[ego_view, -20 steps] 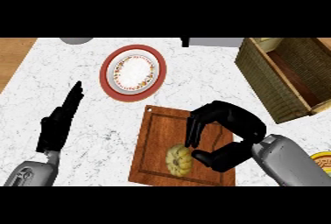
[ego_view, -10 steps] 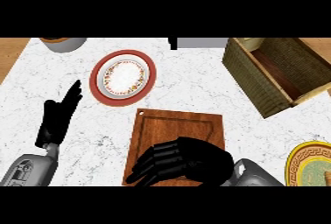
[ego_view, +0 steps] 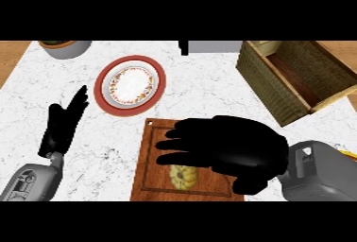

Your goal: Pick the squash from the cutting board and place it in the basket

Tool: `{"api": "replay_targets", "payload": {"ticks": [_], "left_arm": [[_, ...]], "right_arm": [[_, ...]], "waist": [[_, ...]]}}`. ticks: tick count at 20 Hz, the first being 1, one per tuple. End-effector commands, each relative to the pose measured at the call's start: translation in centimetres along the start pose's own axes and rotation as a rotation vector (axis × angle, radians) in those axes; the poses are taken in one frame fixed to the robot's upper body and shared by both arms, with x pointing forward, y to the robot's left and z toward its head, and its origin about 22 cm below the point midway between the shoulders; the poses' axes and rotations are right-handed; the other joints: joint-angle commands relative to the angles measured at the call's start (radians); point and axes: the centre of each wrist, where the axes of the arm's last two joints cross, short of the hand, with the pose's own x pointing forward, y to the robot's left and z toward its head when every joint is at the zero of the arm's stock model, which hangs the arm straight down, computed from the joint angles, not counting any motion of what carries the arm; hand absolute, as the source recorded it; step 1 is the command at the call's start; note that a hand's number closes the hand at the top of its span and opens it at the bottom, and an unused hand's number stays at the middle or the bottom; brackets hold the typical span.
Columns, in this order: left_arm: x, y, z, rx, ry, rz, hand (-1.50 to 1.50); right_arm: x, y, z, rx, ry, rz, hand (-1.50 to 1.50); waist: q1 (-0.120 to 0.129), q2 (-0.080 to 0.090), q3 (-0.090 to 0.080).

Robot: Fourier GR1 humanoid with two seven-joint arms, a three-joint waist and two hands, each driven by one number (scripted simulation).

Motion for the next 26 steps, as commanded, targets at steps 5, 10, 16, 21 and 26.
{"api": "replay_targets", "payload": {"ticks": [5,10,16,21,26], "left_arm": [[0.3,0.4,-0.9,-0.003,-0.011,-0.006,0.00],[2.5,0.8,-2.0,-0.002,-0.008,0.004,0.00],[2.1,-0.9,-1.3,-0.017,-0.021,0.004,0.00],[1.1,-0.6,0.3,-0.030,-0.022,0.018,0.00],[1.7,0.7,-1.5,-0.026,-0.021,-0.002,0.00]], "right_arm": [[4.7,-3.0,-0.4,0.349,0.082,0.067,-1.50],[5.1,-4.5,1.6,0.362,0.118,0.024,-1.50],[4.9,-2.7,0.9,0.252,0.160,0.001,-1.50],[3.8,-1.8,0.3,0.193,0.191,0.032,-1.50],[2.8,1.6,-1.2,0.193,0.190,0.026,-1.50]], "waist": [[0.006,0.010,0.002],[0.011,0.013,0.004],[0.021,0.015,0.005],[0.028,0.015,0.005],[0.024,0.017,0.005]]}}
